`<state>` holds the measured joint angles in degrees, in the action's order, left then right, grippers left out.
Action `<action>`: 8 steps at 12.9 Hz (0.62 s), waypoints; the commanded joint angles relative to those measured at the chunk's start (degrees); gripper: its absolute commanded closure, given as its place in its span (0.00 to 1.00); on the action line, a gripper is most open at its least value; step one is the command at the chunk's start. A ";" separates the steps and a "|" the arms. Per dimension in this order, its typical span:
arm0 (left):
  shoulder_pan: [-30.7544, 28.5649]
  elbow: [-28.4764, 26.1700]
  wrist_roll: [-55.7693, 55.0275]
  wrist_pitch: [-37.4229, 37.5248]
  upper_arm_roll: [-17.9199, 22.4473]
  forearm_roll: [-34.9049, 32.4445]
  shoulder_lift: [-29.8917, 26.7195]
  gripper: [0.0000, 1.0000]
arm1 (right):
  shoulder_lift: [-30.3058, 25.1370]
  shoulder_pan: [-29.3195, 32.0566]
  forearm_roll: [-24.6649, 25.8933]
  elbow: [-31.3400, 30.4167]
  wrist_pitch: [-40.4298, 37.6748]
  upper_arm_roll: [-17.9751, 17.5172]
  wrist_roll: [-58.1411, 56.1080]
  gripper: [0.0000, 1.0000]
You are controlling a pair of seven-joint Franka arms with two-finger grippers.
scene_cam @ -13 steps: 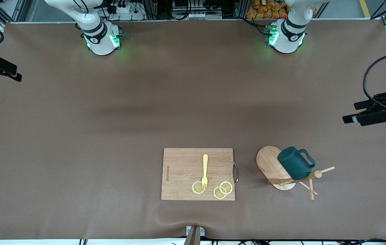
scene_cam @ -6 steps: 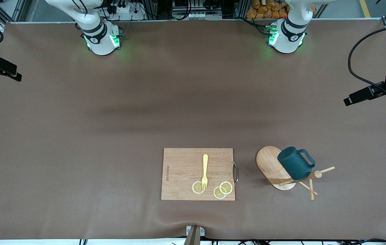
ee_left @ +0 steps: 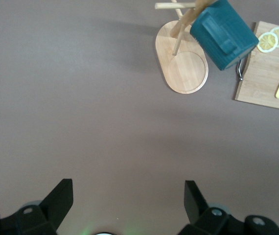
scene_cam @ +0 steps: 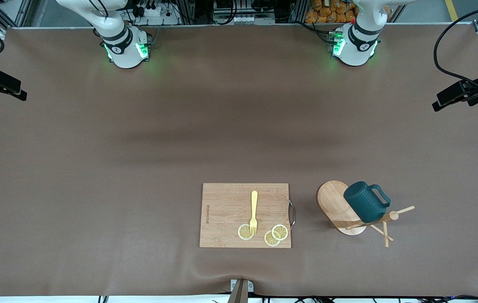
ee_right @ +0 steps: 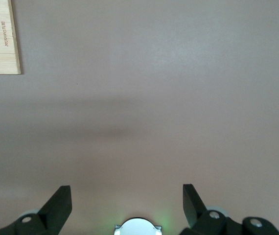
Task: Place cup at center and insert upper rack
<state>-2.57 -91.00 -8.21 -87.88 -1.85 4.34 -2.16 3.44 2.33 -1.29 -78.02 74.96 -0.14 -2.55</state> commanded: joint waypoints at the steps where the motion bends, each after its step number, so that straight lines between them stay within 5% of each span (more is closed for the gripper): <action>1: 0.45 -2.95 2.75 -2.30 0.36 -1.52 -3.29 0.00 | -0.54 1.54 0.32 -0.12 0.01 -1.35 -0.61 0.00; 8: 2.04 -3.49 3.02 -1.24 0.27 -5.21 -4.97 0.00 | -0.54 1.54 0.23 -0.03 0.19 -1.35 -0.53 0.00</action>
<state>-0.94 -93.23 -5.89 -89.34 -1.96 0.70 -5.45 3.44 2.34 -1.29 -77.98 75.12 -0.17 -2.58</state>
